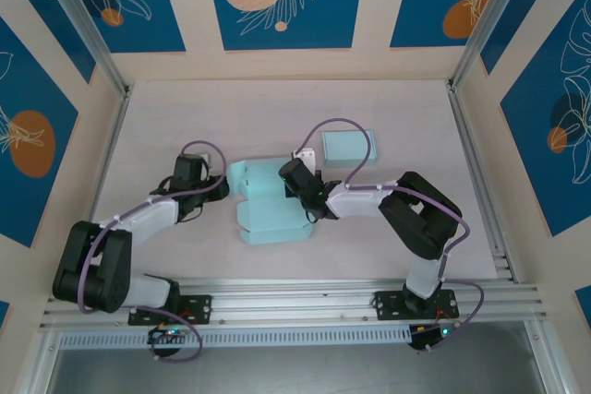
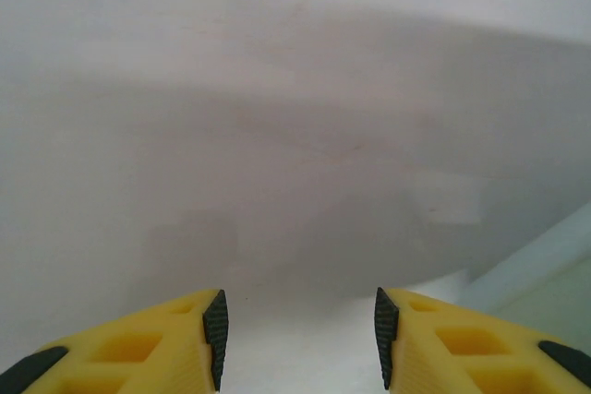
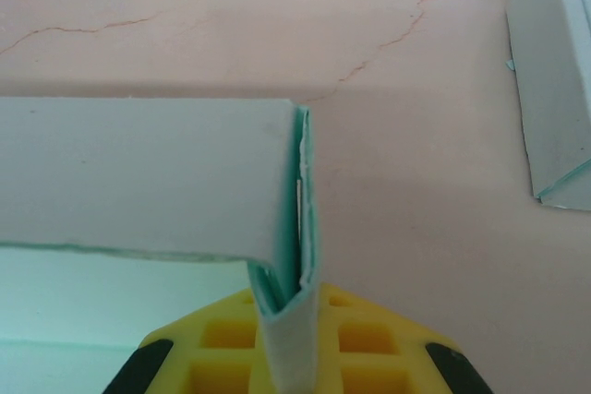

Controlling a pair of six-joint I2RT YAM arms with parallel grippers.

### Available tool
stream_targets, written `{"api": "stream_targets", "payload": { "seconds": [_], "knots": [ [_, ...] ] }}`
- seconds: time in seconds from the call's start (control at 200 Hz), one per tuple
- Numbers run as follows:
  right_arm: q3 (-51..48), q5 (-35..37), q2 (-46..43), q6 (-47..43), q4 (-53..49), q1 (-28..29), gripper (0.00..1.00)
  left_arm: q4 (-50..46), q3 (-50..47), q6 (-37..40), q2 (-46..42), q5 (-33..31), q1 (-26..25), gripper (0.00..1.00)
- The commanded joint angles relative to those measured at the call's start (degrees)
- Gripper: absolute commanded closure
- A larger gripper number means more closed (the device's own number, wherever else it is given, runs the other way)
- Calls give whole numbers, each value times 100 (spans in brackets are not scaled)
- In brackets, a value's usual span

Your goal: Fold the paper box

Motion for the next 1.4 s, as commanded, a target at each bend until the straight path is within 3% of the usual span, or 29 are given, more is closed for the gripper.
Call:
{"api": "stream_targets", "payload": {
  "seconds": [0.0, 0.48, 0.895, 1.24, 1.36, 1.395],
  "knots": [
    [50, -23, 139, 30, 100, 36, 100, 454, 173, 53, -9, 824, 29, 53],
    [74, -11, 173, -3, 135, 50, 100, 404, 309, -44, -119, 1655, -53, 51],
    [105, -20, 153, -42, 109, 53, 100, 117, 455, 634, 63, 1614, -585, 41],
    [135, -49, 163, -81, 59, 54, 100, -144, 235, 711, -197, 1634, -621, 32],
    [142, -40, 158, -73, 56, 55, 100, -658, 339, 753, -119, 1303, -608, 54],
    [144, -41, 161, -75, 42, 59, 100, -781, 376, 766, -105, 1288, -607, 57]
  ]
}}
